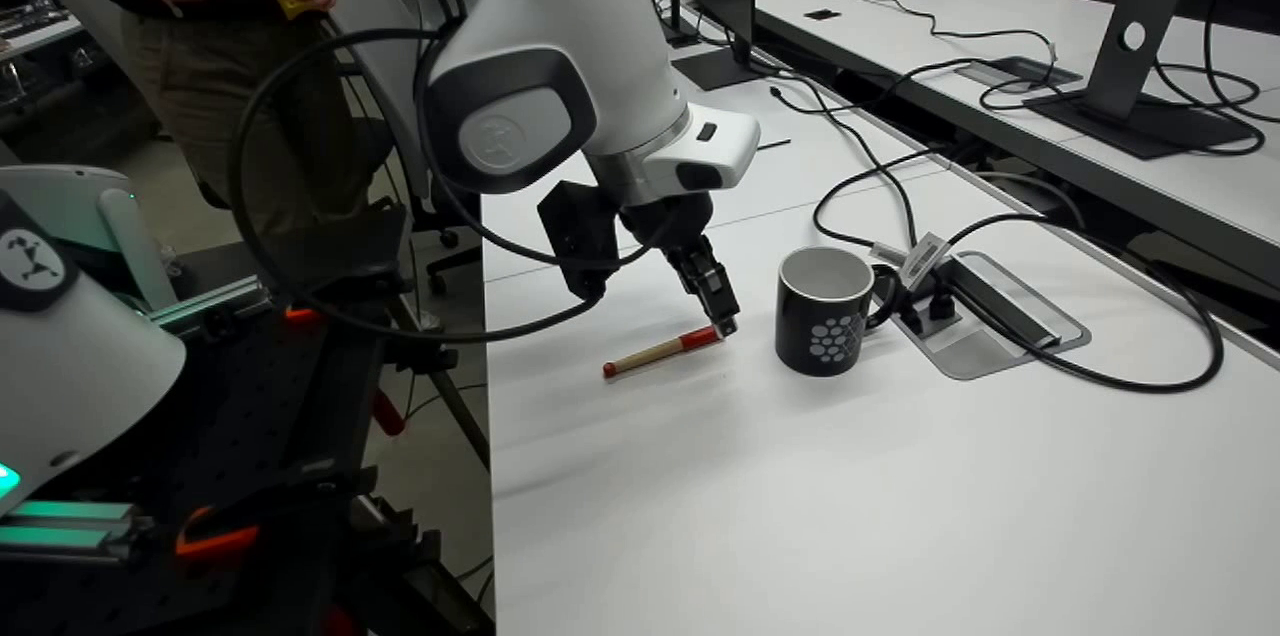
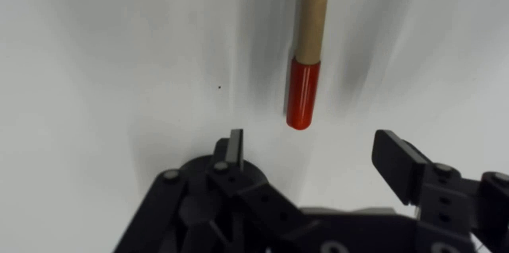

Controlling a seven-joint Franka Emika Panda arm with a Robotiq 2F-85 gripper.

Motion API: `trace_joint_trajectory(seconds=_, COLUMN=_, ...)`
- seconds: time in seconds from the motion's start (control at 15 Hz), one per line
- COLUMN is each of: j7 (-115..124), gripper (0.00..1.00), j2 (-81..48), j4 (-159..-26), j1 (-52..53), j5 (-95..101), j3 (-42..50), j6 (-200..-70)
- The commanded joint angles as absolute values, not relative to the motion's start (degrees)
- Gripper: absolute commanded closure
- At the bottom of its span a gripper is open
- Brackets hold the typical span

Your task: Pick the marker and put it in the cup

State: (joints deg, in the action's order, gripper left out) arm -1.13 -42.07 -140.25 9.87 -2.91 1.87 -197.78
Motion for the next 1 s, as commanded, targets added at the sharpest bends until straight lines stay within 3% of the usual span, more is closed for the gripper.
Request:
trace_joint_trajectory(seconds=0.0, j7=-1.2, gripper=0.00, j2=-42.2, j4=-140.0, j1=9.6, j5=-2.6, j3=1.7, j6=-197.7)
trace_joint_trajectory(seconds=0.93, j7=-1.2, gripper=0.00, j2=-42.1, j4=-140.2, j1=9.8, j5=-2.4, j3=1.6, j6=-196.5)
